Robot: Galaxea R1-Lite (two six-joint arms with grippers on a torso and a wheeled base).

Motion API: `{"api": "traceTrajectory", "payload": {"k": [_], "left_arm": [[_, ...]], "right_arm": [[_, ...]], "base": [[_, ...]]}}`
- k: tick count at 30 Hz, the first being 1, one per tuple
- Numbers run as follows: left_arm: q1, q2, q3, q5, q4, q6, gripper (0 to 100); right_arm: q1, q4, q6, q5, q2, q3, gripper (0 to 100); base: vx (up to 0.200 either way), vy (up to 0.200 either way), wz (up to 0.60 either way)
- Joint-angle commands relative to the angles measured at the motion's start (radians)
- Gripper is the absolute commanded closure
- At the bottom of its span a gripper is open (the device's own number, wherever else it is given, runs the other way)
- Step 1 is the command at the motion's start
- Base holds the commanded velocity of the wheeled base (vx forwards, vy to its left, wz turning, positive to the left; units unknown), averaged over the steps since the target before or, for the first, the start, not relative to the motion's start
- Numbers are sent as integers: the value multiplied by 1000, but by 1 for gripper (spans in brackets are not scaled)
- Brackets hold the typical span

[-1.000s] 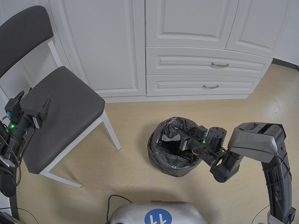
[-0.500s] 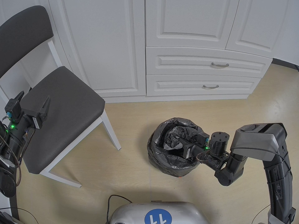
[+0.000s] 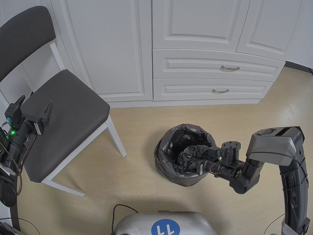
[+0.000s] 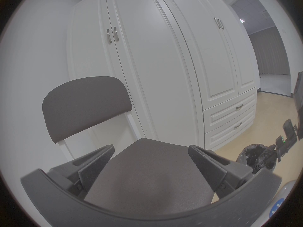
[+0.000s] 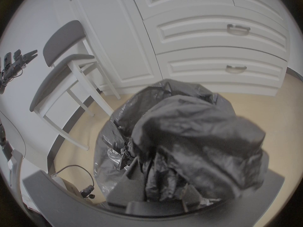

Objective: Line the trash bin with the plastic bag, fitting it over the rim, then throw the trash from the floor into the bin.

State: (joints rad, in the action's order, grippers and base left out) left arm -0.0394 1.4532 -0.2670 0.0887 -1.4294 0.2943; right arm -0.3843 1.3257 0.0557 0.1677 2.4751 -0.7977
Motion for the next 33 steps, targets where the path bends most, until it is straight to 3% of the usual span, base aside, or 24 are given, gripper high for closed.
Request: {"api": "traceTrajectory", "payload": {"k": [1, 9, 14, 15, 25, 26, 33], "left_arm": [[1, -1, -1, 0, -2, -1, 0], [1, -1, -3, 0, -2, 0, 0], [-1, -1, -3, 0, -2, -1, 0], [1, -1, -3, 0, -2, -1, 0], [1, -1, -3, 0, -2, -1, 0], [1, -1, -3, 0, -2, -1, 0], [-1, -1, 0, 0, -2, 0, 0]], "right_arm": [[7, -71, 12, -4, -25, -49, 100], [11, -66, 64, -28, 11, -115, 100], [7, -22, 85, -53, 34, -138, 100], [-1, 41, 107, -56, 68, -153, 100], [-4, 53, 111, -56, 64, -153, 100], [-2, 55, 111, -56, 64, -153, 0], [-2, 58, 110, -54, 30, -129, 0]], "base": [[0, 0, 0], [0, 0, 0], [0, 0, 0], [0, 0, 0], [0, 0, 0], [0, 0, 0], [0, 0, 0]]}}
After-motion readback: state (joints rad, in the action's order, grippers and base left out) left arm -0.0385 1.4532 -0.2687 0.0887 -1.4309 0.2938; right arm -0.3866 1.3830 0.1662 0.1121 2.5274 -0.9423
